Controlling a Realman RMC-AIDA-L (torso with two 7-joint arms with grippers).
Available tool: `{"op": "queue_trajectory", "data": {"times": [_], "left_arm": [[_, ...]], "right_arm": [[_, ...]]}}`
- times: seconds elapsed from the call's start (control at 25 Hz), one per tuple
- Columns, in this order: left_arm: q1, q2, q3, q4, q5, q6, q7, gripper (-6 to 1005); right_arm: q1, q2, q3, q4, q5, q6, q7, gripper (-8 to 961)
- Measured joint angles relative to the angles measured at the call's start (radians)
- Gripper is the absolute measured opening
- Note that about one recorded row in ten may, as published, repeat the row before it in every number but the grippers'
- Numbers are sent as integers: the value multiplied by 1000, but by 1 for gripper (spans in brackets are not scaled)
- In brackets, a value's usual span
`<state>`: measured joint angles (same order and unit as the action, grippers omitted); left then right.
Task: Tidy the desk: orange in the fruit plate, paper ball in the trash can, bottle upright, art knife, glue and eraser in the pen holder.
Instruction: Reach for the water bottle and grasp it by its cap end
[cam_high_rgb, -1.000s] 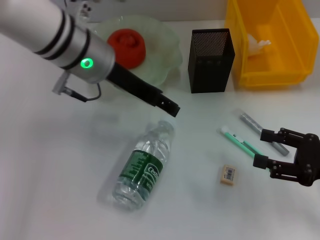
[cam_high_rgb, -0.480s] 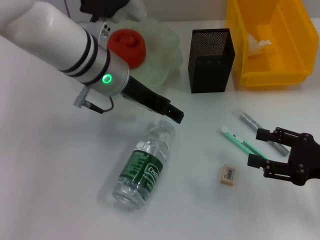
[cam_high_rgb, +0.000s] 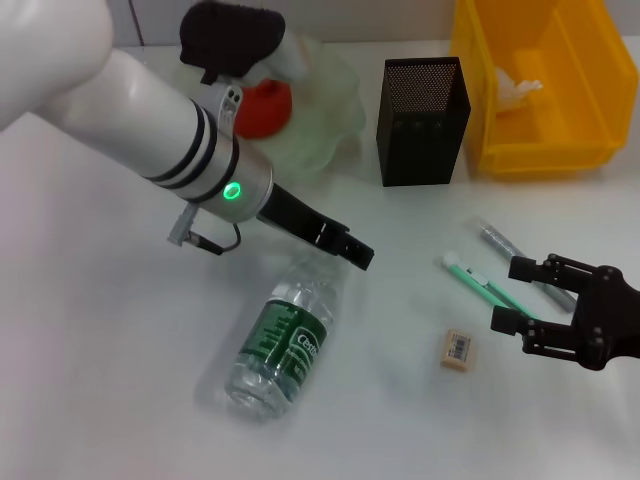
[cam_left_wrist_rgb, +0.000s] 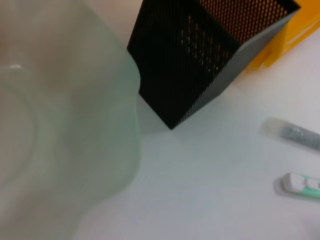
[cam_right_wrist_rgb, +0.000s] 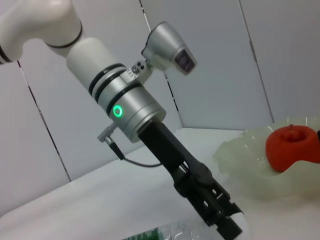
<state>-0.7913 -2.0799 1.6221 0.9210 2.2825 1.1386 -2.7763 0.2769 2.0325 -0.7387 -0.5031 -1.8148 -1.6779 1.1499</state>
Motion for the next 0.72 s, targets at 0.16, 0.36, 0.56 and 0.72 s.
{"op": "queue_trajectory", "data": {"times": [0.16, 0.36, 0.56, 0.72], "left_arm": [[3, 0, 35, -11, -8, -19, 0, 766], [19, 0, 56, -1, -31, -40, 7, 735], [28, 0, 74, 2, -33, -51, 12, 704], [30, 0, 90, 10, -33, -52, 13, 549]], "right_arm": [[0, 2, 3, 0, 0, 1, 0, 787], [-1, 3, 5, 0, 0, 1, -1, 787], [-6, 4, 7, 2, 0, 1, -1, 787], [-9, 5, 7, 8, 0, -4, -1, 787]]}}
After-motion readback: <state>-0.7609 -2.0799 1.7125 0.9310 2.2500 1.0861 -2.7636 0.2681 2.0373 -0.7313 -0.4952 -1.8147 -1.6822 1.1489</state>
